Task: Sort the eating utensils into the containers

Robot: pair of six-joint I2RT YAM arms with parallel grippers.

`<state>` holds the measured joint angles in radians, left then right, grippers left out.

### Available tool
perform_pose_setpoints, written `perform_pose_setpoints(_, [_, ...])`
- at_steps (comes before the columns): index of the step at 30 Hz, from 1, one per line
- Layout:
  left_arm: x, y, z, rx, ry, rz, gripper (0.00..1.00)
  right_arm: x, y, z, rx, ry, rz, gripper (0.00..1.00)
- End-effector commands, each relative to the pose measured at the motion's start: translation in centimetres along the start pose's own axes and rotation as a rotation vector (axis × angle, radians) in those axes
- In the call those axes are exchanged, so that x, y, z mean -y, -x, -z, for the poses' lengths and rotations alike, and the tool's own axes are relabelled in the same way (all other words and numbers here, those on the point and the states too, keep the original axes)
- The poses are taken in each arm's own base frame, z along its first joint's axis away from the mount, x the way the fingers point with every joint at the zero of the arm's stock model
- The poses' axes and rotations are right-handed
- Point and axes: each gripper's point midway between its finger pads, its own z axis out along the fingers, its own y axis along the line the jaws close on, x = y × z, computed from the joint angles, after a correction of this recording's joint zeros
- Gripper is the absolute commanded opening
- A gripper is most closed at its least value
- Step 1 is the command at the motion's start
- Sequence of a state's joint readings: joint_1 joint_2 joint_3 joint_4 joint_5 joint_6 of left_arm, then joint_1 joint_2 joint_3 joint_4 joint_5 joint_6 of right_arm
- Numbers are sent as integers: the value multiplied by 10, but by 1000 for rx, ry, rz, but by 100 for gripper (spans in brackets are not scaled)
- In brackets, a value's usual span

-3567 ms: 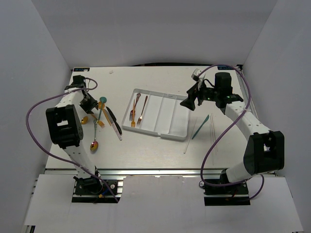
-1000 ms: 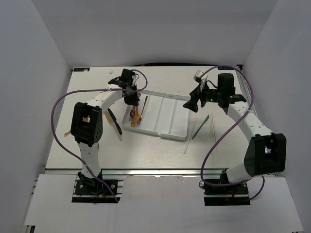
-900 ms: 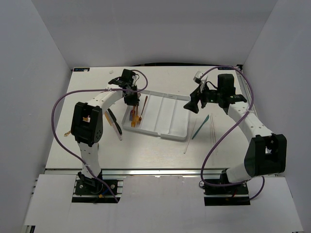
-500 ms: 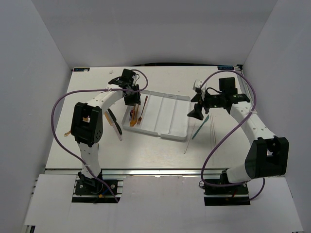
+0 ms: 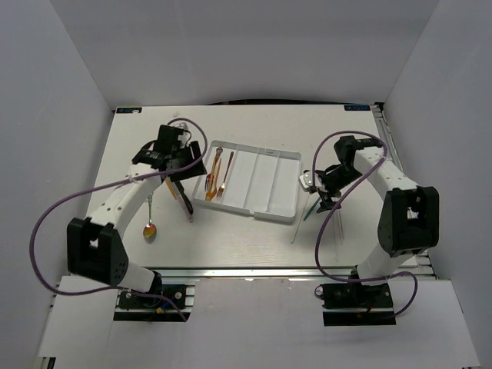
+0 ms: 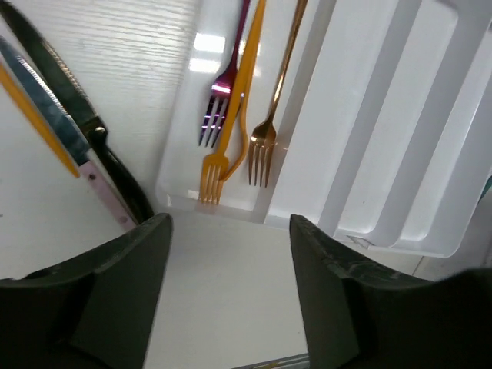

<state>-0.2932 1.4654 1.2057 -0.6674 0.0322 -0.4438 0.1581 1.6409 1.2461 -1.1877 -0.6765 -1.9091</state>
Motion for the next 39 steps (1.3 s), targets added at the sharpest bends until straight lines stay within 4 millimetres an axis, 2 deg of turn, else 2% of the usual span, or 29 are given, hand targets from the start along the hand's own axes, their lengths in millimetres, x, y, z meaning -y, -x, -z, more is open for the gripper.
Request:
perform_pose_setpoints(1, [-19,4,32,90,12,80,76,-2,-29,0,-110,94,138,82])
perform_pose_setpoints(4, [-42,3,50,135,41,132,79,8,-46,-4,-149,94,123,77])
perform_pose_setpoints(10, [-62,-4,66,150,78,177,80,13,-65,-14,-179,127,116,73])
perform_pose_setpoints(22, [-67,3,71,173,85,237,81,23,-106,-31,-299,118,132,57])
perform_pose_setpoints(25, [-68,4,71,176,88,251,82,17,-110,-35,-316,144,138,52])
perform_pose_setpoints(31, [-71,3,71,176,94,262,82,3,-119,-44,-344,201,176,34])
perform_pose_setpoints(39, [-74,-3,69,168,98,284,82,0,-121,-48,-350,215,230,19])
